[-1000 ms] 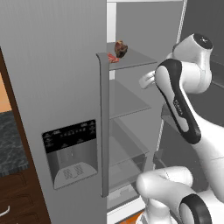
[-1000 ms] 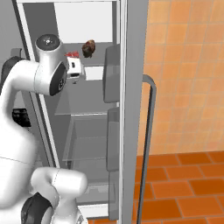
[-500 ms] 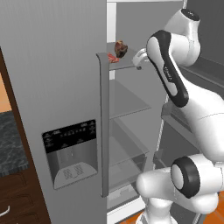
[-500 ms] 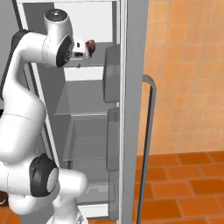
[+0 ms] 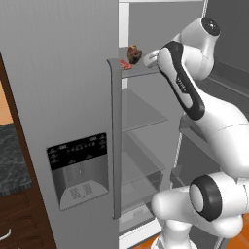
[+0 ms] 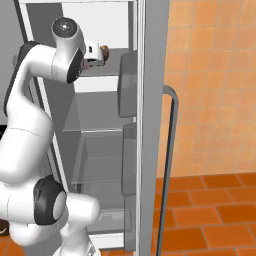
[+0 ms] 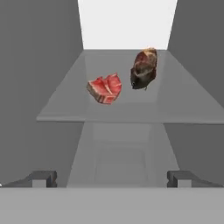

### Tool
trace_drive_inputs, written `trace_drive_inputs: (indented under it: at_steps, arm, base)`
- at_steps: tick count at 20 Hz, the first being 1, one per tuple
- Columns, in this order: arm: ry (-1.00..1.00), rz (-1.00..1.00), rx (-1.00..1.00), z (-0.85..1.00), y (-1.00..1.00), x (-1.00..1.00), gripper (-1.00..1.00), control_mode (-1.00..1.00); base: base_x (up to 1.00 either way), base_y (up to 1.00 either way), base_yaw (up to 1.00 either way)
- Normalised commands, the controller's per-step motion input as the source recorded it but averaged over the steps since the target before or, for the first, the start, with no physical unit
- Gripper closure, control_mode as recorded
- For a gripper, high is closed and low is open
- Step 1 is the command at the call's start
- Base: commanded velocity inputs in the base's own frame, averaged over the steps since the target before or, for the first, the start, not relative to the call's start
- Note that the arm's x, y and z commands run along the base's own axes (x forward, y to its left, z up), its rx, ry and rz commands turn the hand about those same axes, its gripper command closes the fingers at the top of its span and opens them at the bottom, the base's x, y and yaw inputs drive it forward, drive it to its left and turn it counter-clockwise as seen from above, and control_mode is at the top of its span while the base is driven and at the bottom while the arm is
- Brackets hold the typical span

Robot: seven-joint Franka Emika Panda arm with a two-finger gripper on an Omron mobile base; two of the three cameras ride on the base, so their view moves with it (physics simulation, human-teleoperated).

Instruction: Place one mushroom and one steak in each tupperware on the nearby counter, to pack two identical lunches.

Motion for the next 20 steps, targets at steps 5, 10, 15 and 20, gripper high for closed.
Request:
trace_drive_inputs:
  at_steps: [5, 10, 15, 20]
  arm:
    - [0.01, -0.09, 0.01, 0.2, 0.1, 1.0, -1.0, -1.0]
    - [0.03, -0.11, 0.0, 0.17, 0.0, 0.96, -1.0, -1.0]
    - [-0.02, -0.02, 0.0, 0.01, 0.0, 0.54, -1.0, -1.0]
    - [-0.04, 0.02, 0.0, -0.08, 0.01, 0.77, -1.0, -1.0]
  base:
    - [0.0, 0.0, 0.0]
    - [0.0, 0.0, 0.0]
    - [0.0, 0.0, 0.0]
    - [0.0, 0.0, 0.0]
